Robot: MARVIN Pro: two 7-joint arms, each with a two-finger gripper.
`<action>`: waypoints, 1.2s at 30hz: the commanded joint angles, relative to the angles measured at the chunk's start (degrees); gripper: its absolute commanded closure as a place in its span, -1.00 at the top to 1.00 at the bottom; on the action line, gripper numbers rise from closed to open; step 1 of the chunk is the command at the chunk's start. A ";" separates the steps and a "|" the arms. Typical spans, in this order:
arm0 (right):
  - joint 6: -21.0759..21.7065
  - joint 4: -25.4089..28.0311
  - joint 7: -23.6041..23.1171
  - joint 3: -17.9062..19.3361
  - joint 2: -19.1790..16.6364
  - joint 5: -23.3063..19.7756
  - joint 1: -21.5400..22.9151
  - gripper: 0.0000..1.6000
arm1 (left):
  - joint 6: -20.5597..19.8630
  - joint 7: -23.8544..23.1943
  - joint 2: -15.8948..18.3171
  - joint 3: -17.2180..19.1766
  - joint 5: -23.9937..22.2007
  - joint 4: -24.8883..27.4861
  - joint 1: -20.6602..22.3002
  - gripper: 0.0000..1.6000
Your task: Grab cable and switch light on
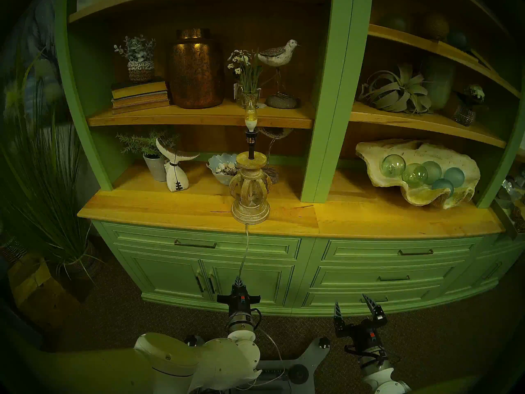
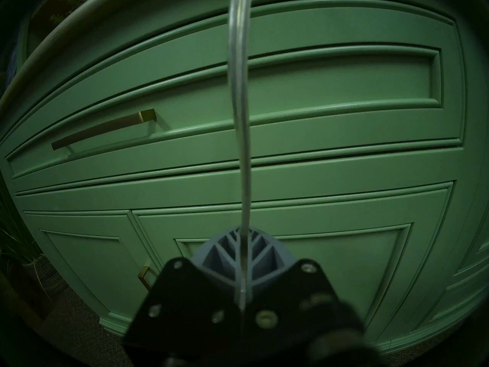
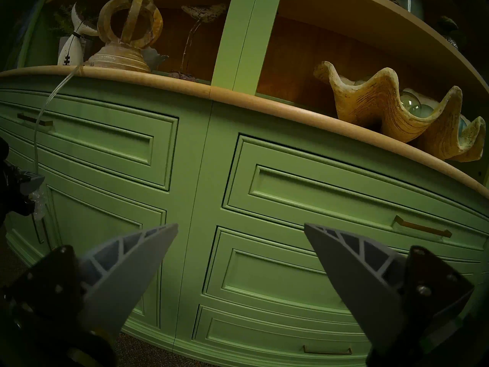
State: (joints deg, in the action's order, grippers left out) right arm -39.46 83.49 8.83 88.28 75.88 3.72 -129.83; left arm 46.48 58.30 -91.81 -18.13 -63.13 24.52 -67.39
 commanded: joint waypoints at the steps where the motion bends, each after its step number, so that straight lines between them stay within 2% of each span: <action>1: -0.85 2.14 0.02 -0.09 0.04 0.06 -0.11 1.00 | 0.18 -0.70 1.29 -0.93 -0.90 0.59 -0.04 -1.00; 6: -0.82 2.59 0.04 -0.05 0.02 0.06 -0.40 1.00 | -1.14 -0.17 1.12 -0.03 -3.93 0.29 -0.14 -1.00; 10: -0.66 3.14 0.05 0.01 -0.02 0.04 -0.76 1.00 | -0.62 0.16 0.73 0.20 -5.78 -0.44 -0.11 -1.00; 12: -0.60 3.25 0.05 0.02 -0.02 0.03 -0.84 1.00 | 1.72 1.12 -0.22 -0.54 -4.42 -2.91 -0.37 -1.00; 15: -0.47 3.47 0.04 0.04 -0.04 0.02 -0.98 1.00 | 4.10 -0.13 -1.74 1.05 -5.51 -6.17 -0.56 -1.00; 17: -0.44 3.49 0.04 0.05 -0.04 0.02 -1.00 1.00 | 2.78 1.11 -3.20 0.68 -4.95 -8.60 -0.05 -1.00; 18: -0.42 3.51 0.04 0.05 -0.04 0.02 -1.02 1.00 | 2.63 0.20 -3.40 0.74 -5.08 -8.99 0.16 -1.00; 24: -0.32 3.66 0.03 0.07 -0.04 0.01 -1.11 1.00 | 2.54 -4.75 -2.48 2.56 -7.41 -5.57 0.93 -1.00; 30: -0.35 3.60 0.03 0.07 -0.04 0.01 -1.08 1.00 | 8.25 -11.51 2.46 3.68 -8.06 1.34 1.66 -1.00; 36: -0.36 3.56 0.03 0.07 -0.04 0.01 -1.06 1.00 | 8.52 -11.31 6.24 2.76 -5.39 7.96 2.96 -1.00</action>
State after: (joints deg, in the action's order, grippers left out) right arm -39.41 85.39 8.84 88.33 75.85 3.72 -131.27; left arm 52.83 47.59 -90.20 -14.97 -71.12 26.59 -67.35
